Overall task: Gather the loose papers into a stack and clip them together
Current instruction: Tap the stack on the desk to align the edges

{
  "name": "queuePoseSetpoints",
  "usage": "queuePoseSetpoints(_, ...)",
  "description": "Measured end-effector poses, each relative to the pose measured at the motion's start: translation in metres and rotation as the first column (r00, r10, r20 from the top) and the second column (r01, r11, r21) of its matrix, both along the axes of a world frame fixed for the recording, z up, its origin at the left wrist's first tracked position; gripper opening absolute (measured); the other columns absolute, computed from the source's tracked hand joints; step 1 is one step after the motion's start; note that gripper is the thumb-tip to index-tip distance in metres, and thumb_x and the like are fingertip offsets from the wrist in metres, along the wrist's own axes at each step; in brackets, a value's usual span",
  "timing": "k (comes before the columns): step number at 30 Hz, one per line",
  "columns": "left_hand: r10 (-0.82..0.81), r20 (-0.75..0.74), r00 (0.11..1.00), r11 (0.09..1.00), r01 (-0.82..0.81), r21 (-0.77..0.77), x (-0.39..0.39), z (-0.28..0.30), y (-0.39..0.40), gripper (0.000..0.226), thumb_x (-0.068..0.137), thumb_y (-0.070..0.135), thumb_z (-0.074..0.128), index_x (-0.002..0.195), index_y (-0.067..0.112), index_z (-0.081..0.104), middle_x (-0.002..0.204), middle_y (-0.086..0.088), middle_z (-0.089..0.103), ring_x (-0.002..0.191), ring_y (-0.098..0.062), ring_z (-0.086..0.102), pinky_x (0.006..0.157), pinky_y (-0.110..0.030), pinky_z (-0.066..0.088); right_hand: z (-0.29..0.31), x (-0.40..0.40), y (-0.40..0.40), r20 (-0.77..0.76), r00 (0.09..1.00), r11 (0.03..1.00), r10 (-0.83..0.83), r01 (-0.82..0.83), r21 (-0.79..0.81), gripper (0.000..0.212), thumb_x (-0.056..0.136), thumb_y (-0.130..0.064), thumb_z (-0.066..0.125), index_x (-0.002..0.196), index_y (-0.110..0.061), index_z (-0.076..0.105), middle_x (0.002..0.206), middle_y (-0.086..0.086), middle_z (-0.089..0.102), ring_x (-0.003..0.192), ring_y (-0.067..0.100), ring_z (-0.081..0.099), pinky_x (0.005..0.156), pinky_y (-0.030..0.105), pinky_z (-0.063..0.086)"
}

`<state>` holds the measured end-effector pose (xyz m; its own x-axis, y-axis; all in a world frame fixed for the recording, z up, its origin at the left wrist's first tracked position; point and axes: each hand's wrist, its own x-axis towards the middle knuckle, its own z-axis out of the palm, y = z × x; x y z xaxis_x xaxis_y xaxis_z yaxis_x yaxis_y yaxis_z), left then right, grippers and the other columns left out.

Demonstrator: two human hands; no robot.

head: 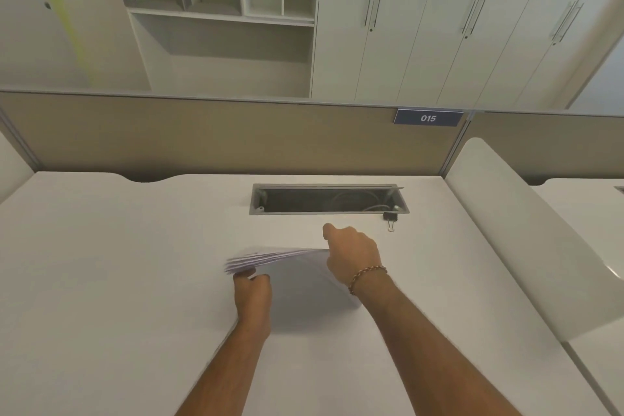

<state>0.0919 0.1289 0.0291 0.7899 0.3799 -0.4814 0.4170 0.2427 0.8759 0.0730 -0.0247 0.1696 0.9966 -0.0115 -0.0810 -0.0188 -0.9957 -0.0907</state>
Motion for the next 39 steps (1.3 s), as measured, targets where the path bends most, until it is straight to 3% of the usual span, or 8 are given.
queuePoseSetpoints(4, -0.038, -0.004, 0.999, 0.999, 0.038, 0.009, -0.001, 0.001, 0.003, 0.038, 0.094, 0.004, 0.053, 0.131, 0.015, 0.051, 0.102, -0.006, 0.055, 0.081, -0.019, 0.054, 0.076, -0.033, 0.044, -0.009, 0.003, 0.000, -0.009, 1.000, 1.000, -0.004, 0.004, 0.018, 0.037, 0.091, -0.001, 0.049, 0.124, -0.014, 0.060, 0.108, 0.013, 0.069, 0.094, 0.032, 0.067, 0.072, 0.030, 0.045)
queuePoseSetpoints(8, -0.062, 0.017, 0.998, 0.998, 0.062, 0.011, 0.000, 0.002, 0.005, 0.038, 0.094, 0.003, 0.054, 0.129, 0.016, 0.053, 0.111, -0.005, 0.056, 0.090, -0.022, 0.055, 0.082, -0.034, 0.045, -0.001, 0.010, -0.004, 0.017, 0.999, 0.998, -0.045, 0.045, 0.041, 0.030, 0.097, -0.009, 0.052, 0.123, -0.014, 0.064, 0.113, 0.012, 0.070, 0.102, 0.029, 0.068, 0.090, 0.035, 0.054)
queuePoseSetpoints(10, -0.062, 0.025, 0.998, 0.998, 0.062, 0.019, 0.002, 0.002, 0.005, 0.036, 0.093, 0.003, 0.055, 0.126, 0.017, 0.054, 0.114, -0.006, 0.058, 0.092, -0.023, 0.056, 0.082, -0.034, 0.046, 0.004, 0.015, -0.006, 0.045, 0.997, 0.997, -0.061, 0.059, 0.056, 0.028, 0.098, -0.013, 0.052, 0.123, -0.015, 0.065, 0.113, 0.010, 0.070, 0.101, 0.027, 0.067, 0.091, 0.035, 0.054)
queuePoseSetpoints(14, -0.044, 0.032, 0.999, 0.999, 0.043, 0.027, 0.004, 0.000, 0.003, 0.035, 0.094, 0.003, 0.055, 0.126, 0.017, 0.054, 0.110, -0.004, 0.058, 0.089, -0.023, 0.056, 0.073, -0.030, 0.047, 0.008, 0.020, -0.005, 0.037, 0.995, 0.992, -0.090, 0.086, 0.091, 0.027, 0.096, -0.019, 0.057, 0.122, -0.017, 0.065, 0.113, 0.009, 0.070, 0.092, 0.023, 0.065, 0.089, 0.036, 0.055)
queuePoseSetpoints(22, -0.077, 0.020, 0.997, 0.996, 0.076, 0.043, 0.004, -0.004, 0.001, 0.037, 0.094, 0.004, 0.056, 0.128, 0.017, 0.053, 0.115, -0.005, 0.056, 0.094, -0.025, 0.055, 0.078, -0.033, 0.044, -0.010, 0.013, 0.002, -0.032, 0.998, 0.999, -0.046, 0.047, 0.024, 0.028, 0.097, -0.009, 0.050, 0.122, -0.011, 0.061, 0.113, 0.013, 0.069, 0.101, 0.031, 0.067, 0.086, 0.036, 0.055)
queuePoseSetpoints(27, -0.081, 0.015, 0.997, 0.996, 0.080, 0.043, 0.005, -0.007, 0.003, 0.036, 0.093, 0.004, 0.057, 0.127, 0.017, 0.054, 0.121, -0.008, 0.058, 0.093, -0.025, 0.056, 0.080, -0.034, 0.045, -0.007, 0.020, -0.001, -0.006, 0.995, 0.993, -0.102, 0.102, 0.051, 0.025, 0.098, -0.016, 0.053, 0.119, -0.013, 0.066, 0.111, 0.011, 0.071, 0.099, 0.027, 0.069, 0.091, 0.036, 0.055)
queuePoseSetpoints(33, -0.071, 0.023, 0.997, 0.997, 0.070, 0.043, 0.008, -0.009, 0.005, 0.035, 0.094, 0.004, 0.056, 0.127, 0.016, 0.054, 0.113, -0.006, 0.057, 0.086, -0.023, 0.054, 0.065, -0.028, 0.045, 0.002, 0.027, -0.001, 0.022, 0.993, 0.992, -0.113, 0.112, 0.054, 0.025, 0.097, -0.021, 0.057, 0.120, -0.017, 0.067, 0.110, 0.009, 0.072, 0.097, 0.024, 0.069, 0.089, 0.036, 0.056)
queuePoseSetpoints(39, -0.100, 0.008, 0.995, 0.994, 0.100, 0.038, 0.005, -0.006, 0.002, 0.038, 0.095, 0.005, 0.056, 0.131, 0.016, 0.053, 0.119, -0.005, 0.055, 0.099, -0.027, 0.056, 0.080, -0.034, 0.044, -0.008, 0.022, 0.006, -0.035, 0.997, 0.998, -0.064, 0.065, 0.028, 0.026, 0.098, -0.015, 0.054, 0.122, -0.012, 0.064, 0.114, 0.012, 0.070, 0.102, 0.028, 0.068, 0.093, 0.038, 0.055)
